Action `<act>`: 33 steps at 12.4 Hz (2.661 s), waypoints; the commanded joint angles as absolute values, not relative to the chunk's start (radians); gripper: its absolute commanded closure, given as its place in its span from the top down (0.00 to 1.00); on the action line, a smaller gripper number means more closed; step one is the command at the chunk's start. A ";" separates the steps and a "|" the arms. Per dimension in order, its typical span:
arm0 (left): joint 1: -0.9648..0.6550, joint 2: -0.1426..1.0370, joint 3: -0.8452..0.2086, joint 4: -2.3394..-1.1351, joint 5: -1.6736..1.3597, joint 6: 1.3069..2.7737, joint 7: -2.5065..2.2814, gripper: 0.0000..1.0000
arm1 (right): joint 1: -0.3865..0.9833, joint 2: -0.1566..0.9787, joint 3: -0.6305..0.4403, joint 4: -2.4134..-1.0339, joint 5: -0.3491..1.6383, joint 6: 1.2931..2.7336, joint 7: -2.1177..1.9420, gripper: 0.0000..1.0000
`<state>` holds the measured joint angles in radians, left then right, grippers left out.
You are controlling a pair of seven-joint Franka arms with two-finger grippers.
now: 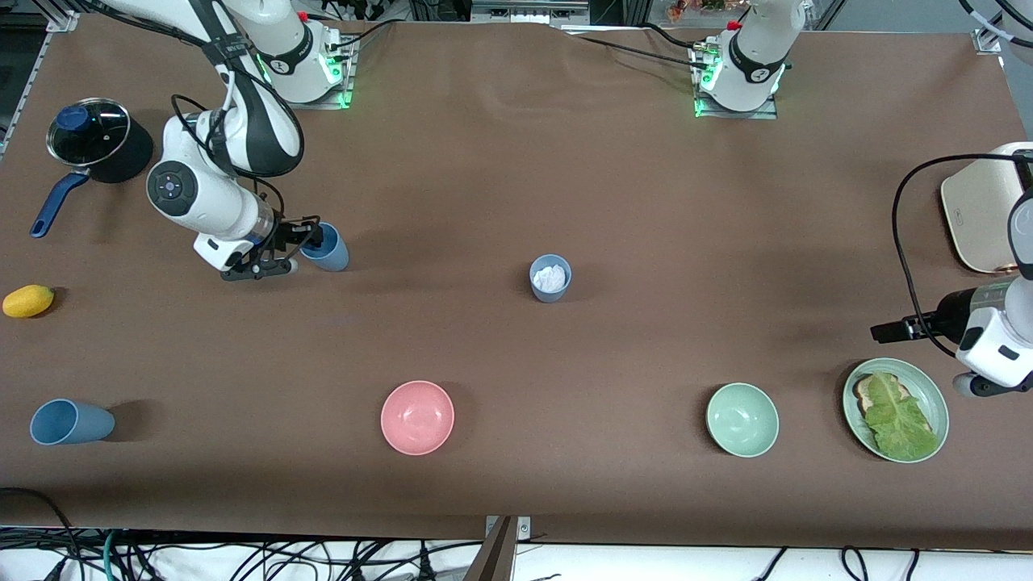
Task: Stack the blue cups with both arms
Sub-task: 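Grasp the empty blue cup with the right gripper while the left gripper withdraws, then carry the empty blue cup with the right gripper over the filled cup, then lower the blue cup onto the filled cup and open the right gripper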
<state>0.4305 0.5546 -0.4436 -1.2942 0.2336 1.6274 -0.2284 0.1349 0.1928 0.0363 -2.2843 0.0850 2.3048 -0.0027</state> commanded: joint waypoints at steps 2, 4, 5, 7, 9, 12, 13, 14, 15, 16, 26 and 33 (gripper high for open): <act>0.425 0.532 -0.453 -1.286 0.249 1.585 -0.215 1.00 | 0.132 0.184 0.060 -2.298 0.098 2.324 0.038 0.18; 0.428 0.532 -0.449 -1.252 0.250 1.553 -0.204 1.00 | 0.130 0.181 0.060 -2.295 0.098 2.324 0.038 0.00; 0.426 0.532 -0.451 -1.250 0.249 1.552 -0.192 1.00 | 0.130 0.178 0.061 -2.286 0.098 2.316 0.038 0.00; 0.426 0.531 -0.454 -1.250 0.252 1.554 -0.184 1.00 | 0.132 0.172 0.063 -2.228 0.098 2.271 0.038 0.00; 0.369 0.487 -0.387 -1.261 0.250 1.583 -0.190 1.00 | 0.144 0.182 0.093 -2.044 0.098 2.045 0.130 0.00; 0.203 0.297 -0.134 -1.488 0.111 1.775 -0.195 1.00 | 0.247 0.213 0.095 -1.817 0.097 1.856 0.332 0.00; 0.149 0.232 -0.071 -1.588 0.091 1.893 -0.195 1.00 | 0.291 0.233 0.095 -1.762 0.097 1.850 0.410 0.00; 0.097 0.198 -0.033 -1.629 0.089 1.931 -0.195 1.00 | 0.332 0.253 0.095 -1.715 0.098 1.845 0.493 0.00; 0.045 0.169 0.010 -1.632 0.081 1.930 -0.193 1.00 | 0.385 0.291 0.095 -1.657 0.098 1.845 0.593 0.00; 0.014 0.138 0.029 -1.634 0.055 1.930 -0.190 1.00 | 0.434 0.337 0.095 -1.594 0.097 1.845 0.694 0.00; -0.034 0.066 0.043 -1.545 -0.009 1.569 -0.096 1.00 | 0.709 0.709 0.087 -1.078 0.035 1.876 1.285 0.00; -0.072 0.069 0.092 -1.548 -0.017 1.592 -0.008 1.00 | 0.729 0.775 0.087 -1.083 0.006 1.927 1.327 0.00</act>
